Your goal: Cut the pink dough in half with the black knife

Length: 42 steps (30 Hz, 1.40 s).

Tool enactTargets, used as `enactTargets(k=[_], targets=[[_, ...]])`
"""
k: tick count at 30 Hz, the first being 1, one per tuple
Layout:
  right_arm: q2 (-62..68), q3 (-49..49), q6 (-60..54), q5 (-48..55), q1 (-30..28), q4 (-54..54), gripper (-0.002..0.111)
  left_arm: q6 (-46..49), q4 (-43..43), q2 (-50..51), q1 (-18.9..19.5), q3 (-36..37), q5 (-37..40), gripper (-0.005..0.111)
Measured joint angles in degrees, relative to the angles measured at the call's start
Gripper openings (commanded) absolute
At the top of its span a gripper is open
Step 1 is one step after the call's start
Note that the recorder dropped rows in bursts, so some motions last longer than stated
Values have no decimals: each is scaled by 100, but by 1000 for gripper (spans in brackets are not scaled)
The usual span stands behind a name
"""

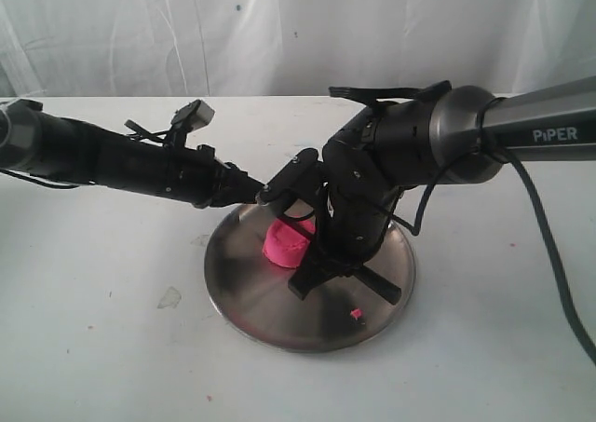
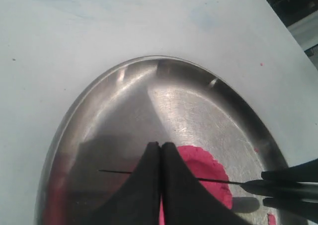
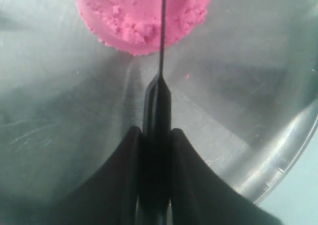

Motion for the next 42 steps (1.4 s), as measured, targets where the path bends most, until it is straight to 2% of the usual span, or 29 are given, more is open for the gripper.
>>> enactTargets(k=[6, 16, 42], targets=[[0, 0, 0, 60, 0, 0, 0, 23, 151, 182, -312, -257, -10, 0], [0, 0, -33, 60, 0, 0, 0, -80, 365, 214, -345, -306, -153, 0], [21, -63, -33, 140, 0, 0, 0, -102, 175, 429, -345, -351, -185, 0]])
